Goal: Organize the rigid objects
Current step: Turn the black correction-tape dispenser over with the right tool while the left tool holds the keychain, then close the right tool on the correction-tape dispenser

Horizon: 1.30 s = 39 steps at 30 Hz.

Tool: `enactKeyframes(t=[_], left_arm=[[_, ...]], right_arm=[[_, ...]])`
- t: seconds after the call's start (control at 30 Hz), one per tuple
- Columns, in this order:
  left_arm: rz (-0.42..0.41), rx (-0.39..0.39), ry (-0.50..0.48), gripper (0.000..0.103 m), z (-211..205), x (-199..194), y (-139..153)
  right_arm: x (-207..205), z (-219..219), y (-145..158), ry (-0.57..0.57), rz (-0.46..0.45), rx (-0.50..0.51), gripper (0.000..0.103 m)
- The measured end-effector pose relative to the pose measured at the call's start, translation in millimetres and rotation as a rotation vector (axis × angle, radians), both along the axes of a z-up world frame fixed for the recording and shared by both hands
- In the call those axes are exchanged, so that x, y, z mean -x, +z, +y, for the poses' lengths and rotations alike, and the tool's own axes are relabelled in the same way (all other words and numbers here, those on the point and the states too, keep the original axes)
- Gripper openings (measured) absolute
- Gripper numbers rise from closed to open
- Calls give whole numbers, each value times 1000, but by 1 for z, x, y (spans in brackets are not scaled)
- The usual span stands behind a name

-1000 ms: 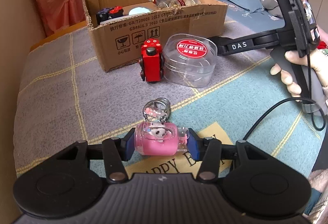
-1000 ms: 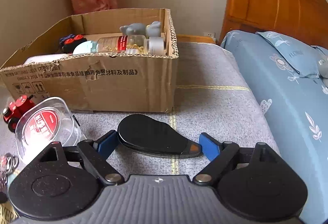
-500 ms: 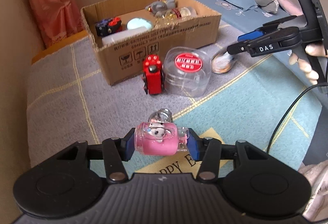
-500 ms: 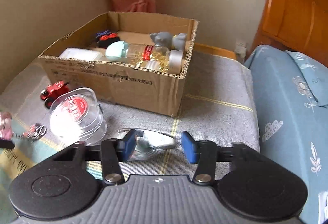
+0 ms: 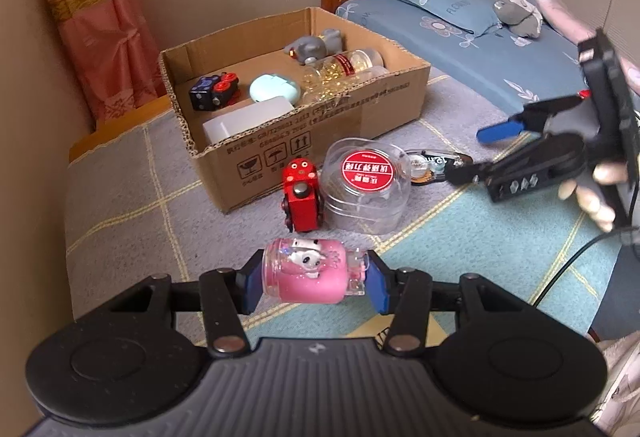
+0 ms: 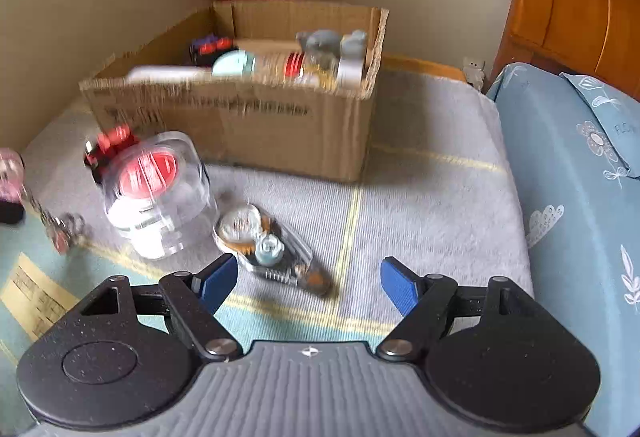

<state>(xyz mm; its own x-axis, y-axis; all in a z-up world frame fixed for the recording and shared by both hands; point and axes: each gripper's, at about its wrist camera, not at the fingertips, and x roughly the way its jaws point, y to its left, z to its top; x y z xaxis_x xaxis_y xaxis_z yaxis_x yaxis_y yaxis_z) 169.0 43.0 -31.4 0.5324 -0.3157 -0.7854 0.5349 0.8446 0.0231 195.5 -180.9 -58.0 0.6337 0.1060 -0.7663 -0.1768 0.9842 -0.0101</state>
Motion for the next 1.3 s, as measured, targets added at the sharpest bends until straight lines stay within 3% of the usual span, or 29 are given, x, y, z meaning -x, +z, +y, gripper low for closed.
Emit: enactKeyframes(t=[0.37, 0.43, 0.57, 0.73, 1.0, 1.17, 1.3], left_arm=[[8, 2, 0, 50, 0, -5, -2], [8, 3, 0, 50, 0, -5, -2], [12, 3, 4, 50, 1, -7, -2], [18, 4, 12, 50, 3, -11, -3], [27, 4, 21, 50, 4, -17, -6], [32, 8, 26, 50, 6, -21, -7], [35, 6, 29, 50, 8, -23, -6]], right_arm=[[-31, -35, -12, -138, -25, 13, 83], [-27, -30, -11, -95, -25, -17, 83], [-13, -14, -14, -24, -52, -66, 97], [-16, 10, -22, -23, -90, -31, 98], [-29, 23, -21, -62, -112, -59, 101], [-28, 30, -25, -68, -130, -6, 101], [-27, 31, -24, -35, -144, -3, 93]])
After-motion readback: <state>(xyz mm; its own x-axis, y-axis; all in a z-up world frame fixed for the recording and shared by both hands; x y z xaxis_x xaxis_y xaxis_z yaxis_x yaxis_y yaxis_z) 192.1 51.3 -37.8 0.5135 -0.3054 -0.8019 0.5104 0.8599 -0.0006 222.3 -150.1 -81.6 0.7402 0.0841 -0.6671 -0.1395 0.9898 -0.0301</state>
